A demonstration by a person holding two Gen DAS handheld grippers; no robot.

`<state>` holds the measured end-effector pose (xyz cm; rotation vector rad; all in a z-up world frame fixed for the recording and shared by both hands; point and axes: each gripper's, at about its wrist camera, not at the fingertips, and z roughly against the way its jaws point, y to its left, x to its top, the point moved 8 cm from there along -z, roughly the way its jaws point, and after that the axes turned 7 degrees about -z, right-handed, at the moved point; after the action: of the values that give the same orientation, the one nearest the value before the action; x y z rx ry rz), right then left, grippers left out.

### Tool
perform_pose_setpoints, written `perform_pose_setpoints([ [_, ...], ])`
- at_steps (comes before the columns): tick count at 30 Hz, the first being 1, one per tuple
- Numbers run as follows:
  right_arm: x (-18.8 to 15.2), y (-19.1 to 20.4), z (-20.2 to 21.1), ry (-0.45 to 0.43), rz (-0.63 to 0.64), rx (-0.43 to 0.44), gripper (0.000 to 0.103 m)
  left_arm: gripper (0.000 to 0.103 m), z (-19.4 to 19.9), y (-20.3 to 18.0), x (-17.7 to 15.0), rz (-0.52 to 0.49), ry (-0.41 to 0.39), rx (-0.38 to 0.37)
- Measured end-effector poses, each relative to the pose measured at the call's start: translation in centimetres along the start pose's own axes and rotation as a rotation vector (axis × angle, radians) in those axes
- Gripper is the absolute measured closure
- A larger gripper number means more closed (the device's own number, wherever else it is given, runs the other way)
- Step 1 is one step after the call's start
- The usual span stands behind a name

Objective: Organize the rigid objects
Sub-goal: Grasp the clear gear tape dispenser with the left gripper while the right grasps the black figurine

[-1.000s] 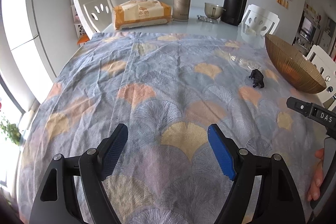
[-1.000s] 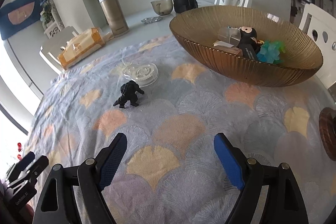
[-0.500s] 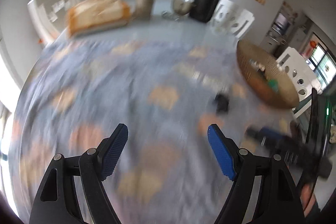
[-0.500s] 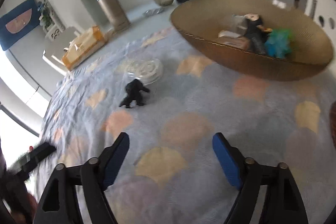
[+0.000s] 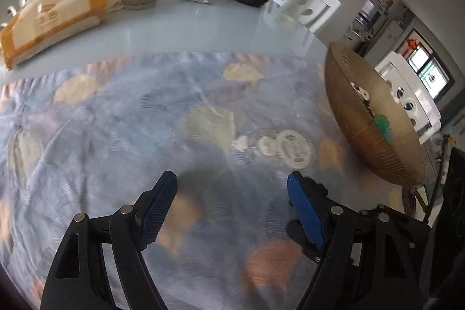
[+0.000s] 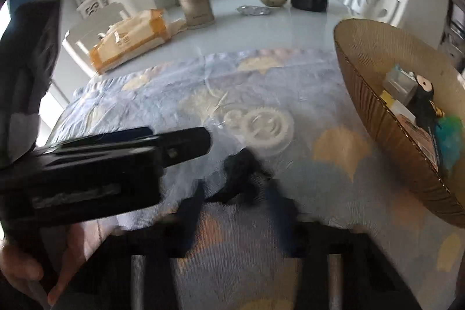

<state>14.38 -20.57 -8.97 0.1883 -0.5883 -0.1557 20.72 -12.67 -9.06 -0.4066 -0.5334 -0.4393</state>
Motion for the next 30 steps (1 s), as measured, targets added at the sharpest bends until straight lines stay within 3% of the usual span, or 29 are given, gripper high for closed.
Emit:
perform_pose_setpoints([
  [3, -0.4, -2.4, 1.3, -0.003, -0.061, 0.017, 0.068, 0.026, -1.1, -1.9, 0.3, -0.027, 0.012, -0.03],
  [7, -0.7, -5.4, 2.8, -0.07, -0.124, 0.006, 0.068, 0.026, -2.4, -3.8, 1.0, -0.092, 0.018, 0.045],
  [12, -0.8, -6.3, 2.9, -0.09, -0.145, 0.027, 0.067, 0.026, -4.4, -5.3, 2.5, -0.146, 0.021, 0.16],
  [14, -1.0, -6.3, 2.7, -0.073, -0.139, 0.029, 0.067, 0.031, -4.5, -5.2, 2.8, -0.155, 0.008, 0.196],
  [19, -0.9, -5.4, 3.3, -0.106, -0.101, 0.037, 0.067, 0.032, -1.7, -4.7, 1.7, -0.151, -0.045, 0.109],
  [22, -0.9, -4.8, 3.6, -0.116, -0.079, 0.041, 0.067, 0.032, 2.1, -4.6, -0.2, -0.171, -0.09, 0.067],
  [25, -1.0, -4.4, 3.9, -0.126, -0.067, 0.051, 0.067, 0.032, 5.9, -3.8, -3.2, -0.177, -0.109, 0.076],
  [30, -1.4, -3.6, 4.5, -0.146, -0.037, 0.064, 0.067, 0.032, 8.8, -2.7, -10.0, -0.194, -0.052, 0.123],
])
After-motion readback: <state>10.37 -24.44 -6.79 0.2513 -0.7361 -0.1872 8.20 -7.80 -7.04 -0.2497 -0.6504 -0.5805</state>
